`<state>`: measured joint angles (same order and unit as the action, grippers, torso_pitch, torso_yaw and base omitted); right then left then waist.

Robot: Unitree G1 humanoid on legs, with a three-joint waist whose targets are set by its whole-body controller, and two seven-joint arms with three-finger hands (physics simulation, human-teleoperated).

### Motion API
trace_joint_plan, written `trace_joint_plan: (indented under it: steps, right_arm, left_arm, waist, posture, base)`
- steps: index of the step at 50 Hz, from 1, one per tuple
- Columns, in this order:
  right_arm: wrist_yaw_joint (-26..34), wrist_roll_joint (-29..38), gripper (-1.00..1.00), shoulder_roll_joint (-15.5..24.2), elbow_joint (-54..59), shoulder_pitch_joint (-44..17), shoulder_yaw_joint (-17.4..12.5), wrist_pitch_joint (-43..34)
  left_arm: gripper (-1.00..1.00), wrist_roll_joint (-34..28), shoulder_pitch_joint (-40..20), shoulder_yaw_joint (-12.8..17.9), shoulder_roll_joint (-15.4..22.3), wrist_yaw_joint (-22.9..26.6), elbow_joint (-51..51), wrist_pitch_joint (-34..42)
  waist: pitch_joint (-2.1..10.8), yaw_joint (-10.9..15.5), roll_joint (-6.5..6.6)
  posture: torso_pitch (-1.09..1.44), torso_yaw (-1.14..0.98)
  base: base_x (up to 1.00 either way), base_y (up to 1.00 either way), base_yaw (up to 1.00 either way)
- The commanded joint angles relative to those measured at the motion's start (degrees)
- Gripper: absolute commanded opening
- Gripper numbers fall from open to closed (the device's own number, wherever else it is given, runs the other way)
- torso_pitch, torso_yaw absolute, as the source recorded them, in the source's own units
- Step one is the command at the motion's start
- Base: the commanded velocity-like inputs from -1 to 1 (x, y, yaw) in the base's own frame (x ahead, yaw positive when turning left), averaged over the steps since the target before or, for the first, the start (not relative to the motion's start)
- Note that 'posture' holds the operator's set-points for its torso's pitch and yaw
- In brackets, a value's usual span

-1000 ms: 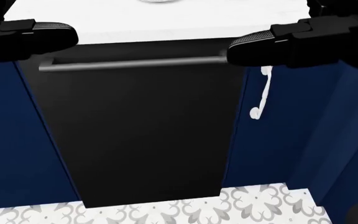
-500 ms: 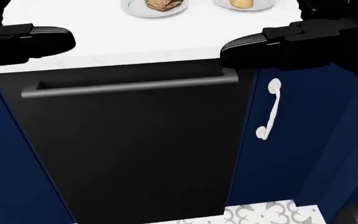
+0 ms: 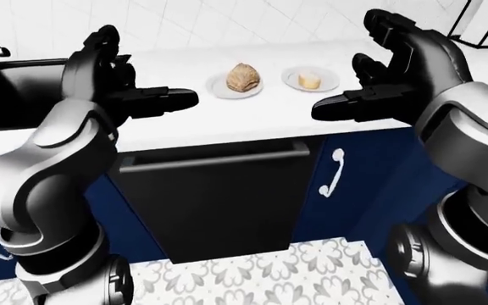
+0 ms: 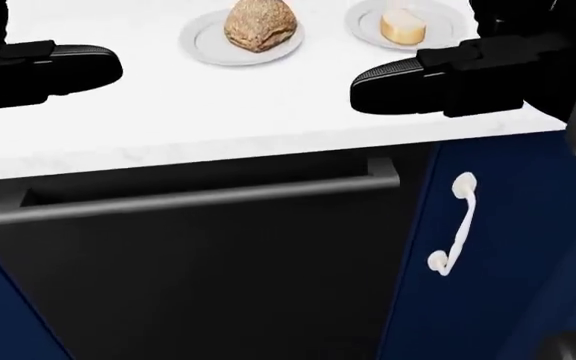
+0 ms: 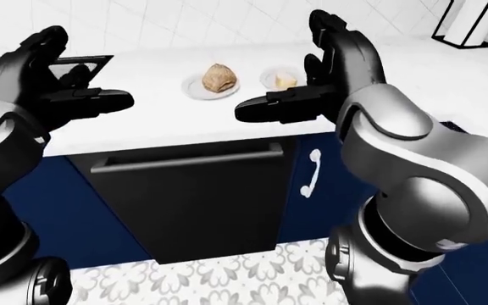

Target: Place all breads on the cutting board.

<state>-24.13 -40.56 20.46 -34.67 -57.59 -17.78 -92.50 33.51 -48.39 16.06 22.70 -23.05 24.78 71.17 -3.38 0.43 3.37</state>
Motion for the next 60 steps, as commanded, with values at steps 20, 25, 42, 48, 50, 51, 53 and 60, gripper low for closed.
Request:
trace_joint_plan:
  steps: [20,25,42,48,50,51,53,60]
  right_arm:
    - [0.61,1.97,1.0,0.76,-1.31,-2.07,-1.25,0.0]
    - [0.91,2.23,1.0,1.0,-0.94,-2.52,-1.21,0.0]
    - [3.9,6.51,1.0,-0.55,-2.4,-0.8,-0.51,0.01]
    - [5.27,8.6,1.0,-0.87,-2.63,-0.63,-0.21,0.0]
    - [5.82,9.42,1.0,-0.92,-2.87,-0.45,0.06,0.07]
    - [6.09,9.84,1.0,-1.05,-3.01,-0.24,0.17,0.13]
    - [6.74,10.56,1.0,-0.96,-3.02,-0.26,0.34,0.18]
    - [8.46,12.62,1.0,-0.76,-2.99,-0.51,0.96,0.0]
  left_arm:
    - [1.0,0.33,-2.54,-0.37,0.34,0.38,1.83,-2.24]
    - [1.0,0.23,-2.74,-0.47,0.24,0.37,1.64,-2.26]
    - [1.0,0.4,-1.97,-0.32,0.03,0.41,2.49,-1.96]
    - [1.0,0.59,-2.0,-0.26,-0.06,0.22,2.81,-1.58]
    - [1.0,0.65,-2.04,-0.26,-0.09,0.16,2.87,-1.46]
    - [1.0,0.63,-1.87,-0.27,-0.11,0.16,2.95,-1.51]
    - [1.0,0.67,-1.98,-0.21,-0.06,0.13,2.96,-1.41]
    - [1.0,0.62,-2.12,-0.35,-0.07,0.16,2.76,-1.58]
  waist:
    - [1.11,-0.5,-3.98]
    - [3.28,-1.41,0.97]
    - [1.1,0.81,-6.93]
    - [-0.26,0.26,-5.71]
    - [-0.47,-0.01,-4.58]
    - [-0.08,-0.16,-3.32]
    - [1.03,-0.9,-1.95]
    - [1.38,-0.06,-3.19]
  posture:
    - [0.0,0.0]
    - [0.0,0.0]
    - [0.0,0.0]
    - [0.0,0.0]
    - [0.0,0.0]
    - [0.0,0.0]
    - [0.0,0.0]
    - [0.0,0.0]
  base:
    - [0.29,0.0,0.0]
    - [0.29,0.0,0.0]
    - [0.29,0.0,0.0]
    - [0.07,0.0,0.0]
    - [0.0,0.0,0.0]
    - [0.0,0.0,0.0]
    - [0.0,0.0,0.0]
    - [0.0,0.0,0.0]
